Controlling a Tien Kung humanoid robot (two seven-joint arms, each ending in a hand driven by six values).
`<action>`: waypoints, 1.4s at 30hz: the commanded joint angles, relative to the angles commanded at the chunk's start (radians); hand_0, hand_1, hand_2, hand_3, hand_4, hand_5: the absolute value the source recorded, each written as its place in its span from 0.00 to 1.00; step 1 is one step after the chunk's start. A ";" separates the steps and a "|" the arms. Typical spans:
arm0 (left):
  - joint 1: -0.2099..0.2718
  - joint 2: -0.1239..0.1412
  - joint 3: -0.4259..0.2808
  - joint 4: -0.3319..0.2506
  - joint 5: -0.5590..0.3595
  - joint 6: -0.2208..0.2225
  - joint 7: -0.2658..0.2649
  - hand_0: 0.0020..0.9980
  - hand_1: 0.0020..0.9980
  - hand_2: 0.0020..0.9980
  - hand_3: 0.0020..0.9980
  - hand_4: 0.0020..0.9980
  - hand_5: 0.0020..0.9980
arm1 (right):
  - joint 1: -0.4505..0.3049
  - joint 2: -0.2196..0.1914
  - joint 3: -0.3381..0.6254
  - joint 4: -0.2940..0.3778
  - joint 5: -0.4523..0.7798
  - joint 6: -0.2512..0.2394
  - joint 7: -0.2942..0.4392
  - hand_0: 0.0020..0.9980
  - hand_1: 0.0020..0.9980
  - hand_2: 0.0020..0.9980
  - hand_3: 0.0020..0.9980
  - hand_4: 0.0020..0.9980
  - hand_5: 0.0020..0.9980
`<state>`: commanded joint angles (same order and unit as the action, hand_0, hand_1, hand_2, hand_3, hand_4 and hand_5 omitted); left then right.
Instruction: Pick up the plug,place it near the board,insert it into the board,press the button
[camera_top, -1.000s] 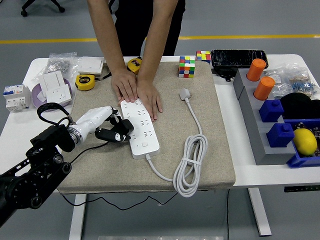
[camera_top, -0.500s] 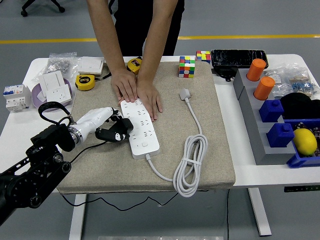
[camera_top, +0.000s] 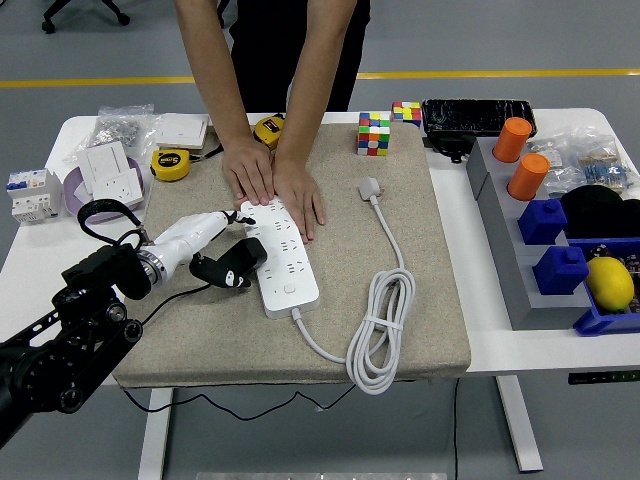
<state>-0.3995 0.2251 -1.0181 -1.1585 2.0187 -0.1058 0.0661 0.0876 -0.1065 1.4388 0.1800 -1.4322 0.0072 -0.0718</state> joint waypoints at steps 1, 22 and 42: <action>0.002 -0.002 -0.005 -0.004 -0.007 -0.002 0.000 0.85 0.97 0.96 0.89 1.00 0.19 | 0.000 0.000 -0.001 0.000 0.001 0.000 0.000 0.88 0.73 0.72 0.73 1.00 0.69; 0.079 -0.041 -0.129 -0.143 -0.120 0.051 0.020 1.00 1.00 1.00 0.99 1.00 0.82 | -0.005 0.000 -0.001 0.000 -0.007 0.001 -0.001 0.88 0.73 0.72 0.73 1.00 0.69; 0.477 -0.043 -0.036 -0.620 -0.201 0.347 0.178 1.00 1.00 0.97 0.94 1.00 1.00 | -0.012 0.003 -0.002 0.000 -0.004 0.000 0.002 0.88 0.73 0.72 0.73 1.00 0.69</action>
<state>0.0772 0.1820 -1.0537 -1.7787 1.8179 0.2407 0.2443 0.0755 -0.1031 1.4372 0.1800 -1.4367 0.0077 -0.0694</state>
